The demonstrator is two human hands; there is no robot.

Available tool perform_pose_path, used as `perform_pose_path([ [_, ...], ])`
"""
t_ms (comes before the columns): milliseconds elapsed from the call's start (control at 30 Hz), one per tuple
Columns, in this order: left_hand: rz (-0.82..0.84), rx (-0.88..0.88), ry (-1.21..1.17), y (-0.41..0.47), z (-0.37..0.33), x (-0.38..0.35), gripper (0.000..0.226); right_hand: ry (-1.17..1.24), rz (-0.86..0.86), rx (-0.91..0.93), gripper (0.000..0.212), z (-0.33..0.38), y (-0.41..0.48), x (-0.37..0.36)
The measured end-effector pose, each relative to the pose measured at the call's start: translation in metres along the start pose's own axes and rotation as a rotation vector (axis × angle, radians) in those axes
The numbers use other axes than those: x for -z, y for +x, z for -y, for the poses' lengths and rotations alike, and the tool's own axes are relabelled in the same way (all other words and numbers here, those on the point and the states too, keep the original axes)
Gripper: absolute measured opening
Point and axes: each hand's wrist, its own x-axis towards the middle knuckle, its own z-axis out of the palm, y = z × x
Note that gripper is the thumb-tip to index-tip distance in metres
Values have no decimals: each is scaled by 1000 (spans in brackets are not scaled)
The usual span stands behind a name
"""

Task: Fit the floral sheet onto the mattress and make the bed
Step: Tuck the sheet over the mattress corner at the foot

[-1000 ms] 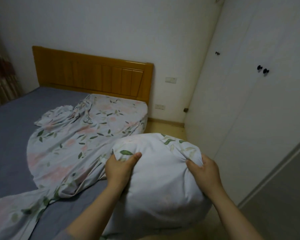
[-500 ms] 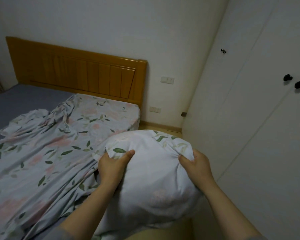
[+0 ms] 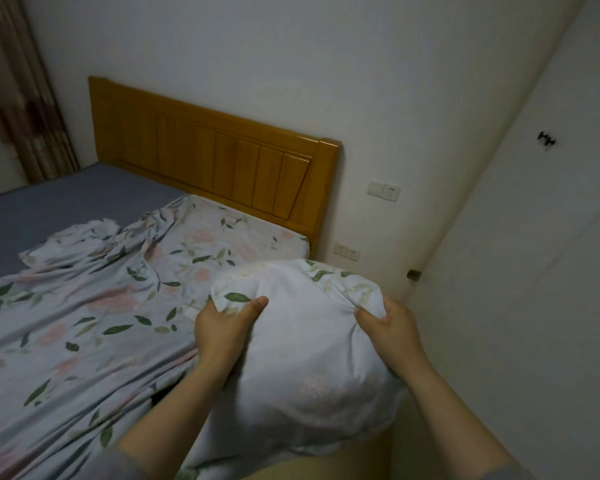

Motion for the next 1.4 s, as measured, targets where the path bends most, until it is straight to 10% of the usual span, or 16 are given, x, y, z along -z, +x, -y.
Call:
perform_pose_path([
  [800,-307,39,31,301,-18,-323,48,63,321,156,26,-109,504,-52],
  [1400,-594,238,13,532,11,-403,70,57,648,231,29,-103,779,-220],
])
